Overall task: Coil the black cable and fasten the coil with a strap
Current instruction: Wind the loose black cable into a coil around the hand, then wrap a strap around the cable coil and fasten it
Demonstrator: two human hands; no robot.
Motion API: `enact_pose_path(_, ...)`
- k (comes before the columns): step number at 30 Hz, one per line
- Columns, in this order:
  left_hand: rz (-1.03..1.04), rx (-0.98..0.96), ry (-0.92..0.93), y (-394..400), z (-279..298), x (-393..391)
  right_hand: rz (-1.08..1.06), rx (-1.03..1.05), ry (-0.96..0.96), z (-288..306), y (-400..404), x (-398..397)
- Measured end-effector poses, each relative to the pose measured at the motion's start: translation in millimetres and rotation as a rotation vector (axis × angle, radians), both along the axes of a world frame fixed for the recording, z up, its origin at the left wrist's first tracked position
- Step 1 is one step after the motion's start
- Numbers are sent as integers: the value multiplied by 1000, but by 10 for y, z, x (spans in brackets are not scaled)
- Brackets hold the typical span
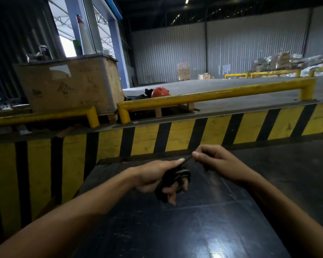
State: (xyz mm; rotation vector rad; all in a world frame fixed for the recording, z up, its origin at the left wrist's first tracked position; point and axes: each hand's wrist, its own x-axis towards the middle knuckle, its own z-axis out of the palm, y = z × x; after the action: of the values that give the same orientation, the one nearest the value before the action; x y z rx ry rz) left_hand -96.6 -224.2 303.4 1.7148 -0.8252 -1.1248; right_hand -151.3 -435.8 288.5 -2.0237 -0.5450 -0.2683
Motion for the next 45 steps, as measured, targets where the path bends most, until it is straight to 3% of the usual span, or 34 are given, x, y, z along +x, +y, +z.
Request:
enact_pose_path(6, 267, -305, 204, -66, -81, -146, 126, 785, 353, -380, 395, 9)
enact_pose_path(10, 485, -327, 268, -9, -152, -103, 82, 955, 399, -495, 625, -3)
enact_pose_path(15, 935, -264, 124, 68, -295, 0, -242, 737, 254, -656, 976, -21)
enact_pose_path(18, 1078, -300, 40, 130, -379, 67, -247, 530, 87, -755, 1202, -66)
enact_pose_path(21, 1107, -317, 44, 201, -442, 85, -209, 372, 16, -813, 1312, -96)
enact_pose_path(23, 1039, -277, 71, 295, -462, 61, -293, 231, -58, -796, 1315, -86)
enact_pose_path(27, 870, -67, -216, 496, -569, 18, -399, -20, -113, -849, 1338, -31)
enact_pose_path(32, 908, 5, -739, 576, -990, -112, -358, -113, -23, -1190, 1557, -116)
enact_pose_path(35, 941, -16, -788, 718, -1343, -158, -282, -134, 137, -1387, 1643, -206)
enact_pose_path(38, 972, 7, -775, 937, -1613, -174, -136, -9, 386, -1662, 1627, -320)
enact_pose_path(40, 1000, 54, -729, 1107, -1734, -135, -158, 66, 492, -1919, 1581, -396)
enact_pose_path(41, 1012, 81, -703, 1193, -1777, -112, -218, 9, 505, -2085, 1543, -396)
enact_pose_path(45, 1014, 172, -678, 1438, -1886, -87, -291, -630, 614, -2793, 1426, -366)
